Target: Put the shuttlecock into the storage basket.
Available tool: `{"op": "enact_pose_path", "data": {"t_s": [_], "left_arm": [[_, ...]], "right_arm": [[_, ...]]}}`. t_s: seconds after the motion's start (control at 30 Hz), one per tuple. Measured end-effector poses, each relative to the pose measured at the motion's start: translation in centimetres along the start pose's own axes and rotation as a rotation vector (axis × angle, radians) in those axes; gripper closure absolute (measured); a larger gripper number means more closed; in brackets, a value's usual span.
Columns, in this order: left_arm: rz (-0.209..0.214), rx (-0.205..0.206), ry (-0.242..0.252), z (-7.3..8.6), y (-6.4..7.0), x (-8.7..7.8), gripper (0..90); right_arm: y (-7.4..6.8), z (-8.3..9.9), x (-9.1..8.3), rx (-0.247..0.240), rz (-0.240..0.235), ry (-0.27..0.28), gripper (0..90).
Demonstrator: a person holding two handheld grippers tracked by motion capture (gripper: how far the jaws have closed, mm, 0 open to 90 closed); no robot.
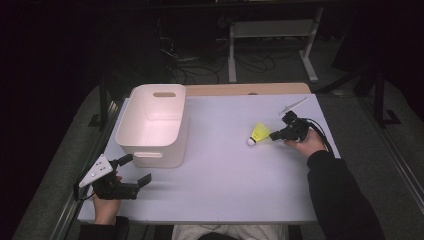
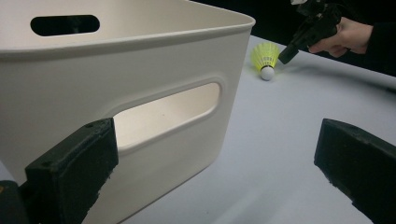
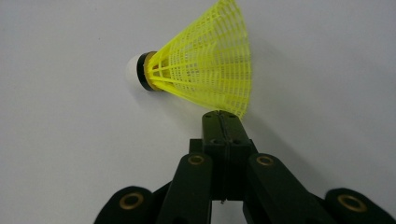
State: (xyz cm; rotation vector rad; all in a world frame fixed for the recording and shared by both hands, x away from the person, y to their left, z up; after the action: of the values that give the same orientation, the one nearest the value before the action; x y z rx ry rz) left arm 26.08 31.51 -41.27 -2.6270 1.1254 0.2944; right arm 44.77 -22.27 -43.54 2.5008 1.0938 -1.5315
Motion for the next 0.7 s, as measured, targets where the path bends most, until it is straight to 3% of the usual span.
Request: {"op": "enact_pose_path", "data": {"t_s": [0.27,0.7], "left_arm": [[0.000,0.000,-0.001,0.0,0.0,0.0,0.0],[0.002,-0.001,0.000,0.0,0.0,0.0,0.0]], "right_arm": [[0.2,-1.1,0.2,0.012,0.013,0.017,89.5],[-0.5,-3.3,0.9,0.008,-0.011,0.045,89.4]]}}
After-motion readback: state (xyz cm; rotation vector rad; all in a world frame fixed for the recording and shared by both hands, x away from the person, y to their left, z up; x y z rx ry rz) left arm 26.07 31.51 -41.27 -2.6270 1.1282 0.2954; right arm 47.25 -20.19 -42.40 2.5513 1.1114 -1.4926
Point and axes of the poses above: each handheld gripper's, and its own axes: x roughly forward along the jaws, z roughly out of its underside, y roughly to its right, the point moved 1 cm from there along x, roughly forward along the jaws, and after that the axes turned 14 degrees about x, right-handed, at the moved point
